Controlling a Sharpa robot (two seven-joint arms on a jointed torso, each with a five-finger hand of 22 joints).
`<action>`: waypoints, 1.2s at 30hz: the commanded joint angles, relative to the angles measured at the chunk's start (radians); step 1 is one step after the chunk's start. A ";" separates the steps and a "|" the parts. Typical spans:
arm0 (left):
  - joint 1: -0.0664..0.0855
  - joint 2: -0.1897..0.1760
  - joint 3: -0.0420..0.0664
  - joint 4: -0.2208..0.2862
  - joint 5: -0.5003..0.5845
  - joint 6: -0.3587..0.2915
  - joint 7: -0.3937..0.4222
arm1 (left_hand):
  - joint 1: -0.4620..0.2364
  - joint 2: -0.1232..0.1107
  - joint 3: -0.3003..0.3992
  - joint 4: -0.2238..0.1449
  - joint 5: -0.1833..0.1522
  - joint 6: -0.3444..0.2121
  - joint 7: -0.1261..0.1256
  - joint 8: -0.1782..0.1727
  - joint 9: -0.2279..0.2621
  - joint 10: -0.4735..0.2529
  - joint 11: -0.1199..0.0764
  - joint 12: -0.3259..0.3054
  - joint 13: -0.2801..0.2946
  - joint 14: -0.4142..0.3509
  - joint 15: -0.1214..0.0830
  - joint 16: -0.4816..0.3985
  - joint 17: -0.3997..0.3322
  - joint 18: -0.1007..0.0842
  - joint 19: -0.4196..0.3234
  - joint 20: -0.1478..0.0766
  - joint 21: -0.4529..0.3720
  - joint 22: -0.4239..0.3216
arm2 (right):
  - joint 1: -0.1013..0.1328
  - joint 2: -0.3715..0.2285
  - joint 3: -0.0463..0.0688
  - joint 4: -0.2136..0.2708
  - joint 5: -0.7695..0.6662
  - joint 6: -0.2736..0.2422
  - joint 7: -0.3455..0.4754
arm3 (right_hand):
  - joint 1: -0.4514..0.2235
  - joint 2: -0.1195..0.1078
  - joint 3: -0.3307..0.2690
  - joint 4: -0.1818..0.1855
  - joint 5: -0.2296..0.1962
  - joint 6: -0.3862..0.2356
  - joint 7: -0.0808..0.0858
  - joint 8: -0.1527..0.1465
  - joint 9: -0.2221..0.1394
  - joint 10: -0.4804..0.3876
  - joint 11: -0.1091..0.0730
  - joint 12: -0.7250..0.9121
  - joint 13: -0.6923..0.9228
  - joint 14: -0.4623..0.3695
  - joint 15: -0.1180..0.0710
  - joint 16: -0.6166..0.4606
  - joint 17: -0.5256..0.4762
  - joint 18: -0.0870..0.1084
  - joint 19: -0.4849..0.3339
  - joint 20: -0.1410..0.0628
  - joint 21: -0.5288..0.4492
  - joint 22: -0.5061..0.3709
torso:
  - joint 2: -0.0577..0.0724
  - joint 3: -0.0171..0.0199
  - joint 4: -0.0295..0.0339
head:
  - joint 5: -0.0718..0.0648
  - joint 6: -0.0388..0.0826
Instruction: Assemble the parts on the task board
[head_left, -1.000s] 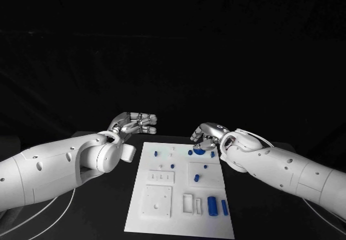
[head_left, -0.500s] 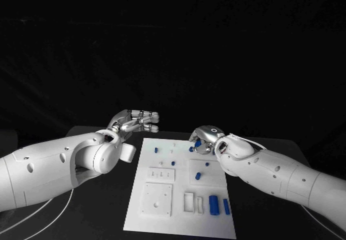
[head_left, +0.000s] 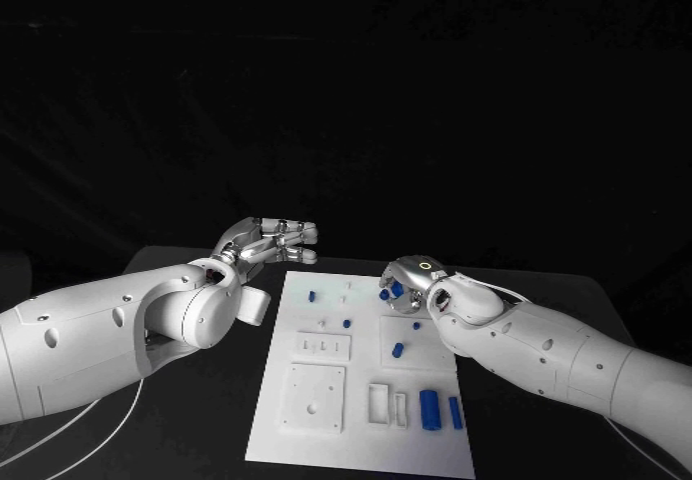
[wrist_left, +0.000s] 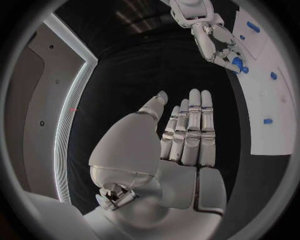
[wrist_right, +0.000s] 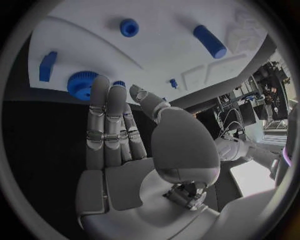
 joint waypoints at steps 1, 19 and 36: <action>0.004 0.001 0.001 0.005 -0.009 0.003 0.016 | -0.008 0.001 -0.007 -0.002 -0.002 -0.008 0.000 0.002 0.000 -0.006 -0.001 0.000 0.001 -0.005 0.003 -0.002 -0.001 -0.008 -0.004 0.005 -0.002 -0.001 | -0.001 0.006 0.000 0.001 -0.035 -0.002 -0.025 | -0.008 -0.005 0.011 0.000 -0.007 0.008 0.000 -0.006 -0.001 0.002 -0.001 0.004 0.001 -0.008 -0.001 0.016 0.002 0.004 0.003 0.001 -0.009 0.019 | 0.012 -0.0007 0.0036 | 0.004 0.001; 0.006 0.009 0.001 0.012 -0.011 0.004 0.014 | -0.006 0.006 -0.024 -0.007 -0.001 -0.010 0.002 0.002 0.000 -0.027 0.005 0.000 0.001 -0.008 0.007 -0.004 -0.003 -0.006 -0.004 0.008 -0.006 -0.011 | -0.001 0.004 0.000 0.022 -0.024 -0.037 -0.102 | -0.036 -0.002 0.072 0.019 0.057 0.056 0.005 -0.005 0.006 0.099 -0.019 0.004 0.003 -0.020 -0.028 0.121 0.001 0.020 0.026 -0.028 0.133 0.198 | 0.039 -0.0055 0.0100 | -0.003 0.014; 0.006 0.011 0.001 0.004 -0.014 0.012 0.008 | -0.004 0.010 -0.033 -0.010 -0.002 -0.010 0.002 0.002 0.000 -0.032 0.006 0.000 0.001 -0.009 0.008 -0.006 -0.003 -0.006 -0.004 0.009 -0.008 -0.015 | -0.001 -0.010 0.000 0.049 -0.034 -0.047 -0.138 | -0.037 0.003 0.079 0.004 0.074 0.062 0.003 -0.005 0.012 0.107 -0.021 0.005 0.003 -0.028 -0.030 0.151 -0.021 0.025 0.015 -0.029 0.130 0.280 | 0.058 -0.0085 0.0073 | -0.003 0.027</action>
